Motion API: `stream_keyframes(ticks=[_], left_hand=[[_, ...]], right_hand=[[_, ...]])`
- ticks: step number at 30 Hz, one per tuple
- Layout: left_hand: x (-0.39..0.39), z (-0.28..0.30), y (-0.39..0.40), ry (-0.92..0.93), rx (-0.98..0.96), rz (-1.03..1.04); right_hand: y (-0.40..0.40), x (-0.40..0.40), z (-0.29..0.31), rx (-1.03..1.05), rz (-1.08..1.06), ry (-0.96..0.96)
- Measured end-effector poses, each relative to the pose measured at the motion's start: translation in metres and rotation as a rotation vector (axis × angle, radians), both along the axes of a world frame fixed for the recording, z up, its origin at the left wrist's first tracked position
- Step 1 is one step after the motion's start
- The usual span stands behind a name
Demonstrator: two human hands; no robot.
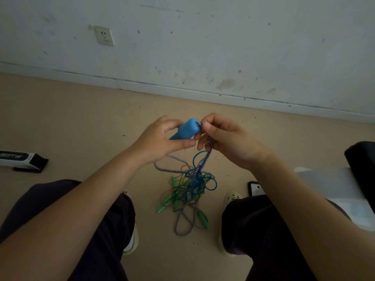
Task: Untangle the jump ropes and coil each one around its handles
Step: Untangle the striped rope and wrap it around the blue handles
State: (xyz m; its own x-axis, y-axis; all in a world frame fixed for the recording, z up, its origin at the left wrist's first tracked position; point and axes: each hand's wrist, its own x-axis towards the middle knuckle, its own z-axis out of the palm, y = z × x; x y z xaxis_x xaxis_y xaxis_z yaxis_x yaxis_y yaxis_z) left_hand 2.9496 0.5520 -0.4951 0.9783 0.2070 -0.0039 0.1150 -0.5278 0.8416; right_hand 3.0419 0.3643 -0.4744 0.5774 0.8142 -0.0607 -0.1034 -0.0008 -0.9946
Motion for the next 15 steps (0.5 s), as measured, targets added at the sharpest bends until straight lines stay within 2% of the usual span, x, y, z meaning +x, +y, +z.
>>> stream_keyframes(ticks=[4,10,13,15], left_hand=[[-0.005,0.012,-0.007,-0.017,-0.347,-0.010],[-0.007,0.017,-0.002,-0.090,-0.486,0.161],[-0.005,0.017,-0.002,-0.045,-0.464,0.171],[-0.005,0.017,-0.004,0.060,-0.441,0.119]], right_hand=[[0.001,0.002,0.006,-0.070,-0.076,-0.031],[-0.005,0.012,0.001,-0.449,0.041,-0.304],[-0.005,0.008,0.002,-0.379,-0.032,-0.216],[-0.003,0.003,0.006,-0.283,-0.066,-0.140]])
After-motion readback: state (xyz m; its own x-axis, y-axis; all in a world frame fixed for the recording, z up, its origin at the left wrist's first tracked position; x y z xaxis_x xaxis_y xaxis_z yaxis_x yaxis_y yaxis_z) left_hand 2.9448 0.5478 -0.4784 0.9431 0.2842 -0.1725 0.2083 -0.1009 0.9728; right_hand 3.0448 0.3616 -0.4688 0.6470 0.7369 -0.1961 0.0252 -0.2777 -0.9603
